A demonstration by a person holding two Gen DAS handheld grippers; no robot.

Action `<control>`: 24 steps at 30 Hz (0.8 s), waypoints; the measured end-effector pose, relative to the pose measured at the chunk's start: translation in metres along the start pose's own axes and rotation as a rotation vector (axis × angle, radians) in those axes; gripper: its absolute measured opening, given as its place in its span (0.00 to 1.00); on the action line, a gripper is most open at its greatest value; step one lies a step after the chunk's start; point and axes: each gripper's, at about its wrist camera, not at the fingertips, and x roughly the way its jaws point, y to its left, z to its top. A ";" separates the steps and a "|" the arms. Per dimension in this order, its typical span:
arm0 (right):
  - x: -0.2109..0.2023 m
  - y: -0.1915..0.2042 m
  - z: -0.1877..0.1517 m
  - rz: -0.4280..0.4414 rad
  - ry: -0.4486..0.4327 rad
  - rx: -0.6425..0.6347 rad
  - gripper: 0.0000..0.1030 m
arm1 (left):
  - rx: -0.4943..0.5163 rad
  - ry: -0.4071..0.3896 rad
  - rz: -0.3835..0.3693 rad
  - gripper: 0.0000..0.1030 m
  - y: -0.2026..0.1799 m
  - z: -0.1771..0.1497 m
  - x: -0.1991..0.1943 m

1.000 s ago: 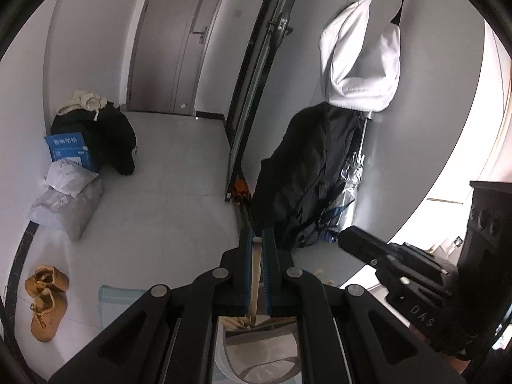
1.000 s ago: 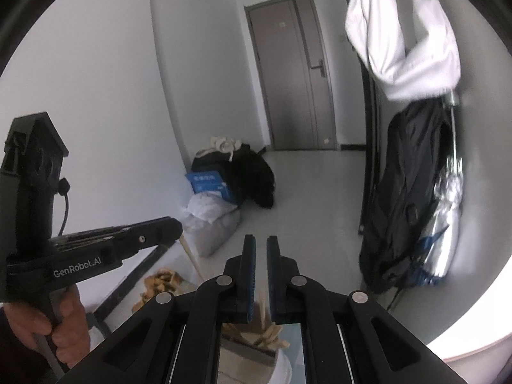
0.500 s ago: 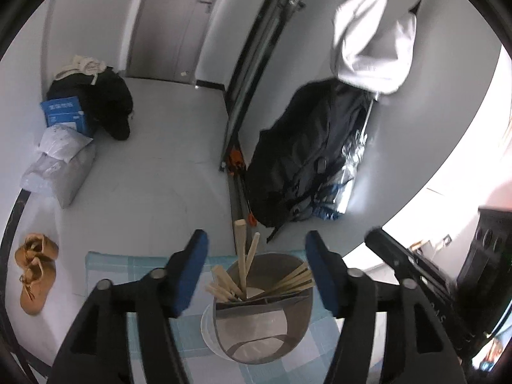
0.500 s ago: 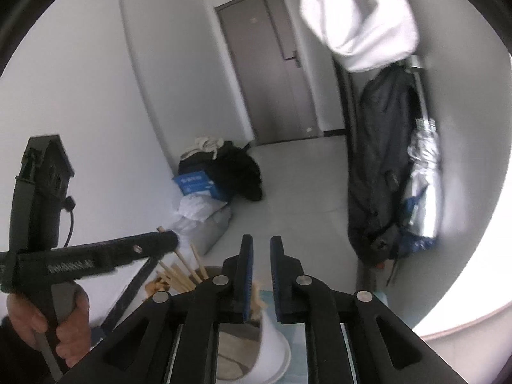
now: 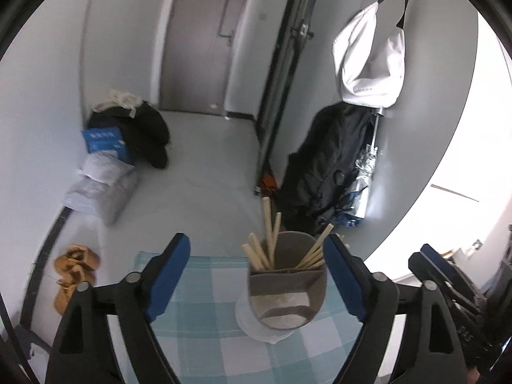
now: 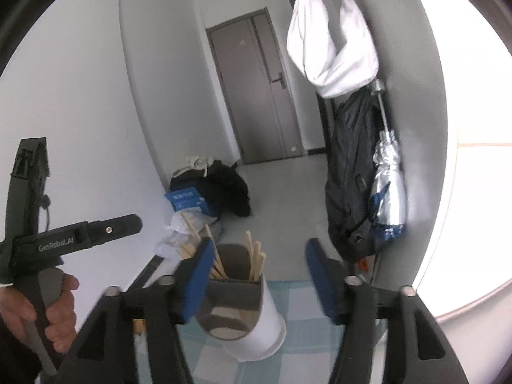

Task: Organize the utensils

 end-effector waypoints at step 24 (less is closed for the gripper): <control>-0.062 0.038 -0.053 -0.027 -0.165 -0.126 0.97 | 0.043 -0.239 0.239 0.99 0.004 -0.064 -0.061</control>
